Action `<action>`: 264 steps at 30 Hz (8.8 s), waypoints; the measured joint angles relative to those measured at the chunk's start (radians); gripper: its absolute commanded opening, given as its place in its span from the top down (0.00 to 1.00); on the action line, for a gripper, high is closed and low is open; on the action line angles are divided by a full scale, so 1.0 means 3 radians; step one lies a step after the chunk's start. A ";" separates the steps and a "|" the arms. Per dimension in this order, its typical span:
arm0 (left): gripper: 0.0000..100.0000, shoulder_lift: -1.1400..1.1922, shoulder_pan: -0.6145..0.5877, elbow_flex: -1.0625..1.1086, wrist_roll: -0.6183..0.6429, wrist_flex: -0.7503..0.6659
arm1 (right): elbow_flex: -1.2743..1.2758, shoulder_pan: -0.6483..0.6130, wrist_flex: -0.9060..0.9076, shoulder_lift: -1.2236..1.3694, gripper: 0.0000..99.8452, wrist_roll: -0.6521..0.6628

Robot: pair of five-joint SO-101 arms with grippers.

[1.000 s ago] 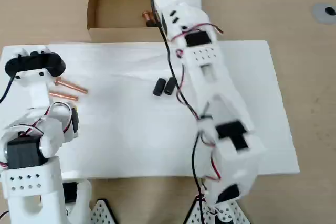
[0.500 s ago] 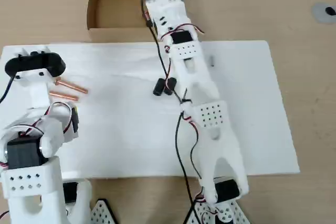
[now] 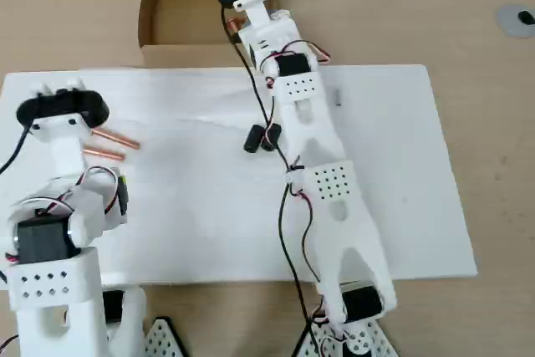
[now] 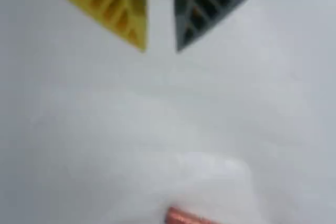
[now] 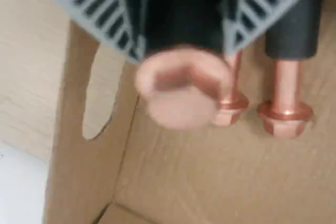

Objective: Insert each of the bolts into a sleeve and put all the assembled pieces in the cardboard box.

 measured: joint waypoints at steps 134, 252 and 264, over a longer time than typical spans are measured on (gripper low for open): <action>0.99 0.5508 -0.0445 -0.3422 0.3140 -0.0552 | -0.0685 0.0072 0.3560 -0.1115 0.75 -0.0588; 1.00 -0.0015 0.0496 -0.1120 0.0251 0.0629 | 0.2148 -0.0419 0.3560 -0.2215 0.74 -0.0956; 1.00 -0.0020 0.0496 -0.1115 0.0251 0.0726 | 0.2435 -0.0706 0.3560 -0.2215 0.74 -0.1089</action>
